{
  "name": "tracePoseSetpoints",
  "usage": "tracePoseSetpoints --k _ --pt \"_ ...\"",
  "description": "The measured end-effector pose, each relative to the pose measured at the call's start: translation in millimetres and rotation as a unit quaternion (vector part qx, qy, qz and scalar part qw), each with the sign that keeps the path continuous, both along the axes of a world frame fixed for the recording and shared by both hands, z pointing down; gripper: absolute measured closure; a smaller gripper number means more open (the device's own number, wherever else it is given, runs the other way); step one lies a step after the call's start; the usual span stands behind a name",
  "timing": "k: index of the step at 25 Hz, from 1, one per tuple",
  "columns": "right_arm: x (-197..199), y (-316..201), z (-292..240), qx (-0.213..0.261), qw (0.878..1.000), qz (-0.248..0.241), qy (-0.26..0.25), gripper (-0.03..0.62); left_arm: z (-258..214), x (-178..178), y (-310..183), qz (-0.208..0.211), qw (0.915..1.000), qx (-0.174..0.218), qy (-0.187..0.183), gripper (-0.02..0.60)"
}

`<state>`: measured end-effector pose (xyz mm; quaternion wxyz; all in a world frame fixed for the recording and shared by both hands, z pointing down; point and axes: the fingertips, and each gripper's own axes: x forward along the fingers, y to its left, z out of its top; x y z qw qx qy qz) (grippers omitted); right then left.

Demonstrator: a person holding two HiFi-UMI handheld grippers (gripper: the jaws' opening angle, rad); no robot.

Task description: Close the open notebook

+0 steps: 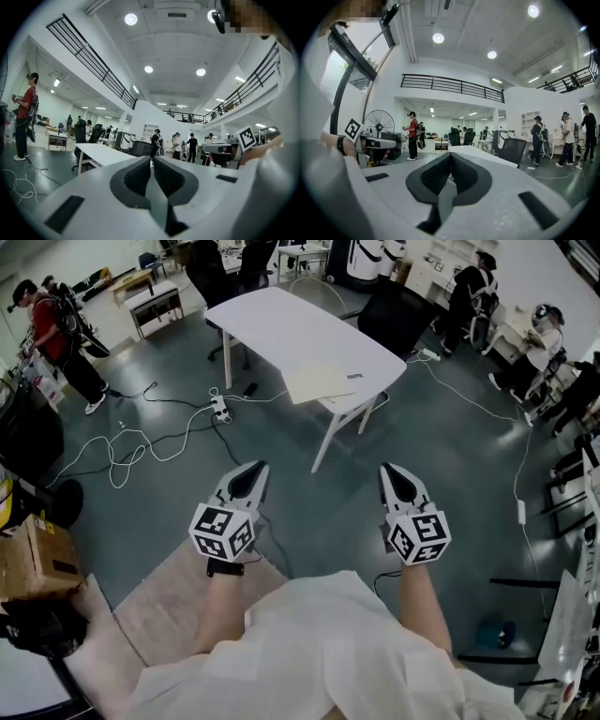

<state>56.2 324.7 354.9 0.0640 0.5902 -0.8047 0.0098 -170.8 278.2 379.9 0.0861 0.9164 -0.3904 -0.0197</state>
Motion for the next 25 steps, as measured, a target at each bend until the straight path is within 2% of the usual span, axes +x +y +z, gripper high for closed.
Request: tracePoseSetpoints --k 5,12,19,25 --pt "18 -15 0 -0.001 1.0 0.005 -0.004 0.589 10 15 -19 0.013 0.9997 -0.016 0.015 0.56" --pt "58 -65 8 -0.007 1.0 -0.011 0.002 0.551 19 75 -76 0.038 0.9986 -0.035 0.016 0.56" --pt "108 -137 3 -0.006 0.999 -0.036 0.024 0.546 15 152 -150 0.046 0.9987 -0.02 -0.005 0.56" --pt "136 -190 9 0.003 0.998 -0.064 0.029 0.524 21 188 -199 0.03 0.9995 -0.012 -0.006 0.56"
